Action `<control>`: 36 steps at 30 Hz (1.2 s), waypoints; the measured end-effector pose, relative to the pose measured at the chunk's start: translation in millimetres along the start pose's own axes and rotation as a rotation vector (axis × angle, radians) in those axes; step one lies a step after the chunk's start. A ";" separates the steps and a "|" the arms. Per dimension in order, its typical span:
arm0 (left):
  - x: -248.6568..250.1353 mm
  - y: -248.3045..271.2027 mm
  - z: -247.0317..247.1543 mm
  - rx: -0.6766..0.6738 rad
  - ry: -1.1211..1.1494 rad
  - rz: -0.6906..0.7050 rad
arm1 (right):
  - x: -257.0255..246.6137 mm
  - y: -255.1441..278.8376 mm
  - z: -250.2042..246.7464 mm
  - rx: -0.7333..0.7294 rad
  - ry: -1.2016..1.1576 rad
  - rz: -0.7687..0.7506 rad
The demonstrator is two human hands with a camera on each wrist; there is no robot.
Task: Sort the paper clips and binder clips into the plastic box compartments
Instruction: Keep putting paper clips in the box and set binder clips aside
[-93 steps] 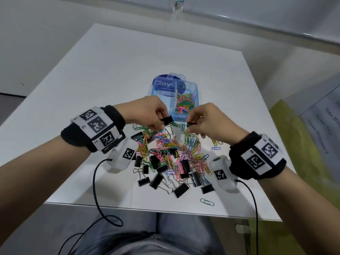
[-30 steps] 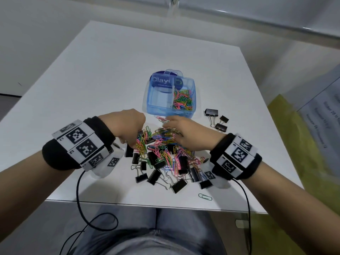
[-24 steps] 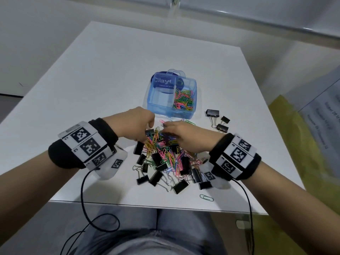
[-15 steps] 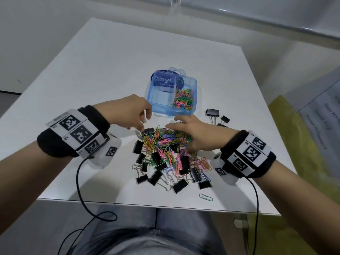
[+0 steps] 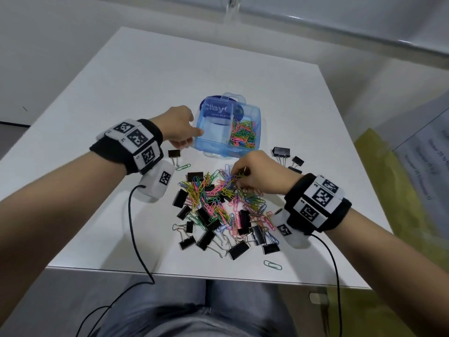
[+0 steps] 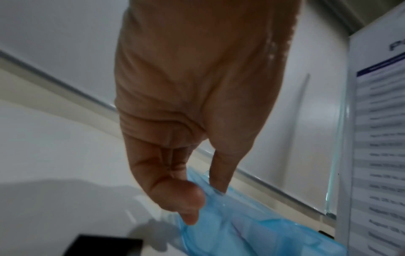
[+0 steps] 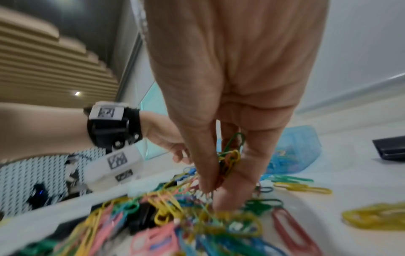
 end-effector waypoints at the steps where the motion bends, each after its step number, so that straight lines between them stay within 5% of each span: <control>1: 0.2 -1.5 3.2 -0.021 0.034 -0.012 | 2.5 2.0 -4.0 0.015 -0.069 0.029; 9: 0.0 2.0 13.3 -0.084 0.106 -0.013 | 17.4 8.5 -67.6 0.271 -0.493 0.156; 16: -0.3 5.0 15.1 -0.089 0.125 -0.024 | 40.0 -32.5 -88.6 0.515 -0.483 0.329; 20: 0.2 5.8 15.0 -0.090 0.136 -0.024 | 49.2 -50.6 -79.7 0.520 -0.443 0.379; 24: -0.8 4.9 15.9 -0.086 0.137 -0.029 | 38.2 -51.0 -83.4 0.528 -0.291 0.266; 30: -0.4 6.0 15.7 -0.084 0.131 -0.034 | 23.2 -48.4 -42.3 0.094 0.078 0.191; 36: 0.4 7.9 14.8 -0.078 0.089 -0.041 | 12.0 -34.2 -57.9 0.242 0.127 0.085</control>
Point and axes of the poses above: each hand's wrist, its own y-axis away from the middle knuckle, its own z-axis out of the palm, x = y × z, the point moved 6 cm from there along -y, towards the middle knuckle, and after that the axes turned 1 degree about -x, right-handed, at the moved point
